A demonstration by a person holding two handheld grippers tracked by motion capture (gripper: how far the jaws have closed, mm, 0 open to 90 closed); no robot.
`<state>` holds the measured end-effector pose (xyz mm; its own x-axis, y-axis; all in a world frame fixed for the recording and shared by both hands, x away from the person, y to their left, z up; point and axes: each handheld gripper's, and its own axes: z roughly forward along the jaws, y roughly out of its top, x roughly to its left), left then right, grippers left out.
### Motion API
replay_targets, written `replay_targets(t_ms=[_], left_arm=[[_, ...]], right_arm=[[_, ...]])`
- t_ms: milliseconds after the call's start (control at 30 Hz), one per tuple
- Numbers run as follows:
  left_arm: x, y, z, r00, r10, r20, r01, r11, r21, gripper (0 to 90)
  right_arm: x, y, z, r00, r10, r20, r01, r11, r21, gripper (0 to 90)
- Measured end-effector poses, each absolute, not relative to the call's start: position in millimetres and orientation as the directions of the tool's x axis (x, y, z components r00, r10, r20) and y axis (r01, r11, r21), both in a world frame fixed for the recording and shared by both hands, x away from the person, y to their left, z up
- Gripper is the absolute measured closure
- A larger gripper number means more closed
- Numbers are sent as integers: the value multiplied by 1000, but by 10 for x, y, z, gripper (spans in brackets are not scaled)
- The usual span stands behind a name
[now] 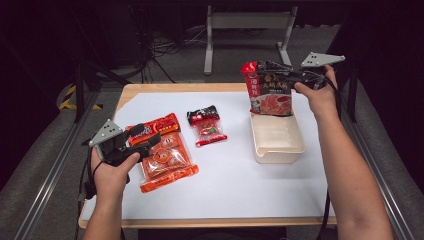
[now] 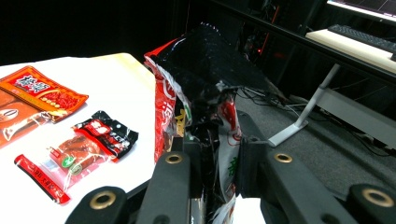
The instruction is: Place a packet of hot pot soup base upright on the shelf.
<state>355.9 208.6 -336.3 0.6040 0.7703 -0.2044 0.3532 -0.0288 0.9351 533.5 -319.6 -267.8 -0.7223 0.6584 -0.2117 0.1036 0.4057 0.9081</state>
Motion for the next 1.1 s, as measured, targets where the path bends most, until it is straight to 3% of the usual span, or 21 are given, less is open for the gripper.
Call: replay_targets(t_ms=[667, 1100], left_arm=[[3600, 2090, -3393, 602, 769, -215, 364, -24, 931, 286], [3626, 2102, -3396, 602, 766, -227, 368, -14, 930, 284]], right_arm=[[5333, -3221, -2954, -731, 666, -150, 156, 377, 913, 734], [5294, -3167, -2970, -727, 665, -169, 161, 405, 900, 728]])
